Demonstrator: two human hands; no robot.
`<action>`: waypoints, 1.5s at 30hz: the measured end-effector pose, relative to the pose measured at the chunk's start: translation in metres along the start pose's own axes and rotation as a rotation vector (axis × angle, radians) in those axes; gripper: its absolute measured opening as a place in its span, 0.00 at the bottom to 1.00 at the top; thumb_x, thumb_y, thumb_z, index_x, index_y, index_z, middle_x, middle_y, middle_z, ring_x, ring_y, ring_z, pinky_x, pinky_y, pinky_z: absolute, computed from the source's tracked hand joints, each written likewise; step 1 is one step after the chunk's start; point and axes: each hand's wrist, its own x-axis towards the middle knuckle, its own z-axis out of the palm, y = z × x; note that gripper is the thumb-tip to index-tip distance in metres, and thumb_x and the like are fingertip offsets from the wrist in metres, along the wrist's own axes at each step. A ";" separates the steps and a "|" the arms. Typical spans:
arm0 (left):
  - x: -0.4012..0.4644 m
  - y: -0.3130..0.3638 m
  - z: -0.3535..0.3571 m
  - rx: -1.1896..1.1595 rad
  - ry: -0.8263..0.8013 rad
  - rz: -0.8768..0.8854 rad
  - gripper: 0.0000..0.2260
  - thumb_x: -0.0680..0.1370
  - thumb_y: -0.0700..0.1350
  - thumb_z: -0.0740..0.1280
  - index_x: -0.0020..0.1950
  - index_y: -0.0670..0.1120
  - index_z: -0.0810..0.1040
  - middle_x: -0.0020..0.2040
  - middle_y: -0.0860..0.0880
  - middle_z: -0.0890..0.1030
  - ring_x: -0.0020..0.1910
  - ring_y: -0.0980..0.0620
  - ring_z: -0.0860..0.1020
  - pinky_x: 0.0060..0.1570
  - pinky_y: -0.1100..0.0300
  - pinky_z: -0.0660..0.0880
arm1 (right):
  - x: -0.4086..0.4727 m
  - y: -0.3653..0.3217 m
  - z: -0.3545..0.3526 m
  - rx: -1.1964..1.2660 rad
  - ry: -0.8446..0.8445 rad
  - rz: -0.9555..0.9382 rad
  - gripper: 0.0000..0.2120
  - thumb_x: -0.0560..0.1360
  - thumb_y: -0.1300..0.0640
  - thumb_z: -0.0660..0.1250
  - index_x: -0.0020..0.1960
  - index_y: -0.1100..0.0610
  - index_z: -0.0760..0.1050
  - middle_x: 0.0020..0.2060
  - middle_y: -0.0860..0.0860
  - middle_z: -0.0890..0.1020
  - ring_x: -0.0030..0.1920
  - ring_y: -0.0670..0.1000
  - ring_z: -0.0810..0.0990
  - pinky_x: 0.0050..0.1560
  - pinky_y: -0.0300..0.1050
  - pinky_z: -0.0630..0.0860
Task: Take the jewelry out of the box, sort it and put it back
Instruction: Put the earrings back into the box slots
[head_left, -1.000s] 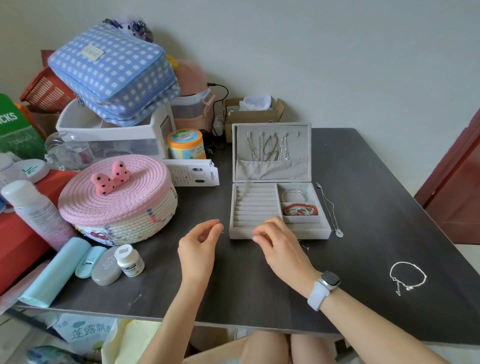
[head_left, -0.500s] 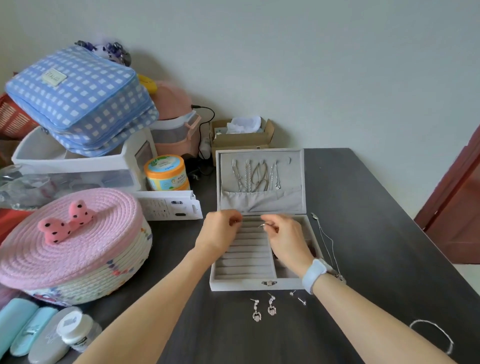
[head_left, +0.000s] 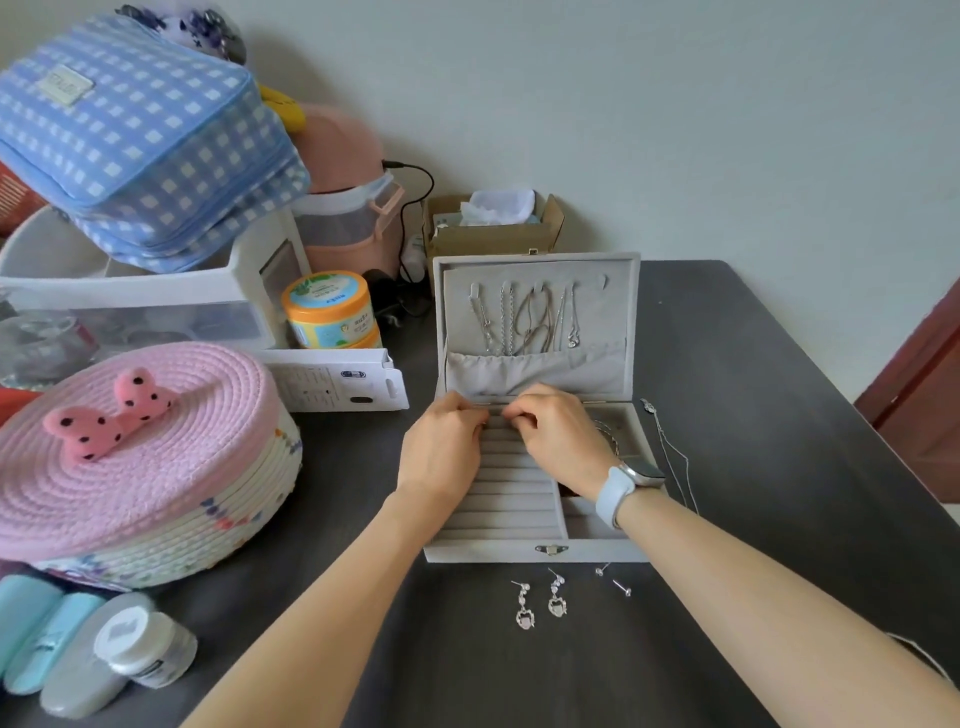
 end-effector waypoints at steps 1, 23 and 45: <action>-0.003 0.001 0.001 0.012 0.016 0.009 0.12 0.77 0.36 0.61 0.57 0.43 0.80 0.53 0.44 0.79 0.51 0.43 0.77 0.41 0.54 0.73 | -0.001 -0.001 0.000 0.010 0.001 -0.001 0.10 0.74 0.68 0.61 0.52 0.64 0.79 0.50 0.59 0.80 0.53 0.57 0.77 0.56 0.43 0.69; -0.022 -0.004 0.008 0.396 0.238 0.053 0.14 0.60 0.36 0.75 0.44 0.46 0.83 0.43 0.50 0.84 0.47 0.41 0.78 0.51 0.49 0.59 | 0.002 -0.001 0.011 0.083 0.133 -0.022 0.07 0.70 0.66 0.68 0.47 0.61 0.79 0.42 0.55 0.83 0.44 0.52 0.75 0.52 0.51 0.73; -0.033 0.003 -0.004 0.142 0.239 0.021 0.15 0.67 0.36 0.66 0.52 0.46 0.81 0.50 0.47 0.82 0.51 0.42 0.78 0.53 0.45 0.69 | -0.027 -0.008 -0.009 -0.063 0.127 -0.126 0.10 0.73 0.62 0.62 0.52 0.60 0.78 0.47 0.55 0.80 0.48 0.56 0.78 0.54 0.50 0.71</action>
